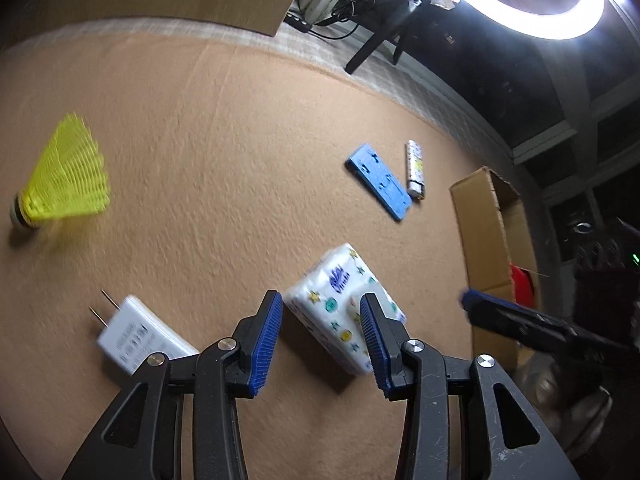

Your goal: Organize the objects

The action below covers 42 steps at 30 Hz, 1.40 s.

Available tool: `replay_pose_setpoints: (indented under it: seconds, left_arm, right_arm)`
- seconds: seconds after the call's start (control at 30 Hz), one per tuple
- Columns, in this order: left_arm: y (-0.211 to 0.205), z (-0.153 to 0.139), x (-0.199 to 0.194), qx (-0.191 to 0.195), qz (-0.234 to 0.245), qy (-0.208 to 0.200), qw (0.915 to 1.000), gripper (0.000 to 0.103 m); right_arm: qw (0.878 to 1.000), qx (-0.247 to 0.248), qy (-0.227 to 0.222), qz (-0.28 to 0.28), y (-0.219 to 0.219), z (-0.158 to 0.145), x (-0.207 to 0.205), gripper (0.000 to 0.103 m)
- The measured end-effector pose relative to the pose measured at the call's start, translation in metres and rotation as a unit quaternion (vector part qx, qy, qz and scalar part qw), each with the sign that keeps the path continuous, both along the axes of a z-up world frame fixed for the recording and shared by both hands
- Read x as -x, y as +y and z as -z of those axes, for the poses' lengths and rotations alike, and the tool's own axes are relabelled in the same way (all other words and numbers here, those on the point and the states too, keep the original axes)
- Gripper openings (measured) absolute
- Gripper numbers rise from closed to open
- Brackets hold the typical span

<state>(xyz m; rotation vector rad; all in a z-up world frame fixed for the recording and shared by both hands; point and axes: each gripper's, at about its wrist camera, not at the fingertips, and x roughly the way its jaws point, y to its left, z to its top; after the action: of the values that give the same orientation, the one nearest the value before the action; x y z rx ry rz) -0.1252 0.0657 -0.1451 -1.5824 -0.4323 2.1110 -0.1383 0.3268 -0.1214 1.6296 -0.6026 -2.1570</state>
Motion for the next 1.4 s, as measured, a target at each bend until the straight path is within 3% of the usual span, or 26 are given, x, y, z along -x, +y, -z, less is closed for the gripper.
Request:
replay_pose_setpoints:
  seconds: [0.13,0.23,0.37,0.67,0.83,0.93,1.07,1.23,1.4]
  left_arm:
    - [0.008,0.003,-0.007,-0.015,0.024,-0.005,0.9996,0.043]
    - [0.013,0.005,-0.011,-0.018,0.035,-0.005,0.9992,0.042]
    - [0.010,0.006,-0.012,-0.027,0.034,-0.004,0.9991,0.036]
    - [-0.007,0.010,-0.009,-0.027,0.011,-0.007,0.9995,0.032]
    - [-0.010,0.014,-0.007,-0.012,0.010,-0.010,0.9998,0.032]
    - [-0.009,0.015,-0.007,-0.012,0.014,-0.011,0.9998,0.032]
    - [-0.003,0.016,-0.009,-0.002,0.023,-0.008,0.9997,0.032]
    - [-0.011,0.012,-0.015,0.009,0.020,-0.003,0.9998,0.032]
    - [-0.021,0.013,-0.020,0.016,0.014,-0.006,0.9998,0.032]
  right_arm:
    - [0.999,0.027,-0.023,-0.004,-0.010,0.013,0.019,0.050]
    - [0.998,0.047,-0.044,-0.003,-0.015,0.023,0.029,0.041]
    - [0.996,0.061,-0.061,-0.006,-0.022,0.032,0.040,0.038]
    - [0.997,0.045,-0.066,-0.014,-0.028,0.033,0.044,0.034]
    - [1.000,0.010,-0.015,-0.025,-0.029,0.008,0.036,0.034]
    - [0.999,0.039,0.002,-0.039,-0.035,-0.006,0.029,0.034]
    - [0.994,0.086,-0.019,-0.064,-0.050,-0.005,0.027,0.034]
    - [0.991,0.107,-0.041,-0.075,-0.065,0.007,0.024,0.034]
    - [0.993,0.071,-0.048,-0.086,-0.075,0.015,0.023,0.034]
